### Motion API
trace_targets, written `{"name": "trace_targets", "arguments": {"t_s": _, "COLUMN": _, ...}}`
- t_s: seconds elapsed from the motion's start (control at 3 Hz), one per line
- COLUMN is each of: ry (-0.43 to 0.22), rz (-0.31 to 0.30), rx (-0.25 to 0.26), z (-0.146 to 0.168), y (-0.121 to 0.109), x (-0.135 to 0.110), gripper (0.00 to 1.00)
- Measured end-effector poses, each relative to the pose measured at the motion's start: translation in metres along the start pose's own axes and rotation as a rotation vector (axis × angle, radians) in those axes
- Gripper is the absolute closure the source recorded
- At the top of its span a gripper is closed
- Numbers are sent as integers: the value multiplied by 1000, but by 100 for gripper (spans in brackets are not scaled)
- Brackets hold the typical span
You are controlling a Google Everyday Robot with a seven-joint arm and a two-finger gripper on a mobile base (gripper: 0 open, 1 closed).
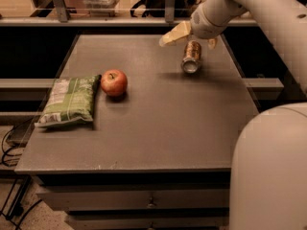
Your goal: Place orange can upright
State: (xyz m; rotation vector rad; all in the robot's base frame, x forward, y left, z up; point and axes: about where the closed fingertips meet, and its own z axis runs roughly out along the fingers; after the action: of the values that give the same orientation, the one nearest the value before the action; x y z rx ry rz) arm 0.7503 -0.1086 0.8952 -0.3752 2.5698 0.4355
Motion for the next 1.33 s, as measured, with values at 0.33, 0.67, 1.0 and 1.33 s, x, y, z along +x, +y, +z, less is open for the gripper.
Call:
{"name": "trace_targets", "arguments": {"t_s": 0.33, "ry": 11, "rz": -29, "rx": 49, "z": 23, "y": -8, "x": -3, "gripper": 0}}
{"name": "trace_targets", "arguments": {"t_s": 0.67, "ry": 30, "rz": -28, "rx": 102, "z": 44, "y": -27, "x": -3, "gripper": 0}}
{"name": "trace_targets", "arguments": {"t_s": 1.0, "ry": 47, "rz": -15, "rx": 129, "z": 59, "y": -40, "x": -3, "gripper": 0}}
{"name": "trace_targets", "arguments": {"t_s": 1.33, "ry": 40, "rz": -13, "rx": 147, "z": 62, "y": -47, "x": -9, "gripper": 0}}
